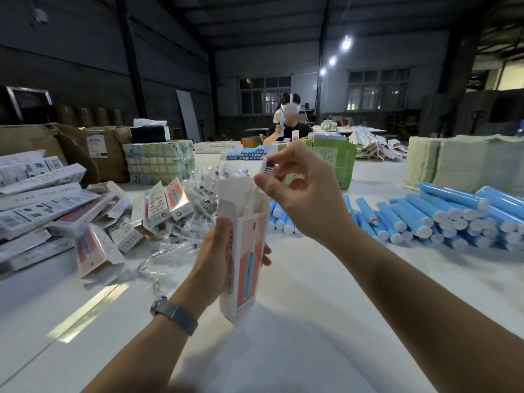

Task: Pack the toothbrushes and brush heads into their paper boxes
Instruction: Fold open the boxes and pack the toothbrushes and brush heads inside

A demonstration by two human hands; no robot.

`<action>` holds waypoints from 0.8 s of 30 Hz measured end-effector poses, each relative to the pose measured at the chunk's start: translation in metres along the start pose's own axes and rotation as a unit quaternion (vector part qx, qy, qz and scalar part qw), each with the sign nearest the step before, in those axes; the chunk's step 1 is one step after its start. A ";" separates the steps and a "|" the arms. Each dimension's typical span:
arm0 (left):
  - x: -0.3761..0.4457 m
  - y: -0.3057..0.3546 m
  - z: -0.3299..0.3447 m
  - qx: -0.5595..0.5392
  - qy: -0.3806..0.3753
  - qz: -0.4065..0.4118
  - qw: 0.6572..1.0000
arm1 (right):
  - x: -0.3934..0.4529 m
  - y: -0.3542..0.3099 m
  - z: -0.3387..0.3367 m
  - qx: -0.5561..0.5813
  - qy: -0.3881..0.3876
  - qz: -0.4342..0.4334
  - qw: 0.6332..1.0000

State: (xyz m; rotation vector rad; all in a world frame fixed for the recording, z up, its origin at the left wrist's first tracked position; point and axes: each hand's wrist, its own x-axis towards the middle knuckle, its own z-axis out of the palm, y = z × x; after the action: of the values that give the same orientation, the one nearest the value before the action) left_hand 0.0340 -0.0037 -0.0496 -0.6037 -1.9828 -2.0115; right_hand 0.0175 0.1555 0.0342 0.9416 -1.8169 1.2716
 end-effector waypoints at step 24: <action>0.005 -0.005 0.002 0.002 0.026 0.040 0.999 | -0.012 0.016 0.013 -0.005 -0.118 -0.045 0.992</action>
State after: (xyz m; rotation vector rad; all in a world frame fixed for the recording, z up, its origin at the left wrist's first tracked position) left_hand 0.0271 -0.0012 -0.0514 -0.6139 -1.9004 -1.9564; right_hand 0.0078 0.1490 0.0137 1.1966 -1.9344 1.1336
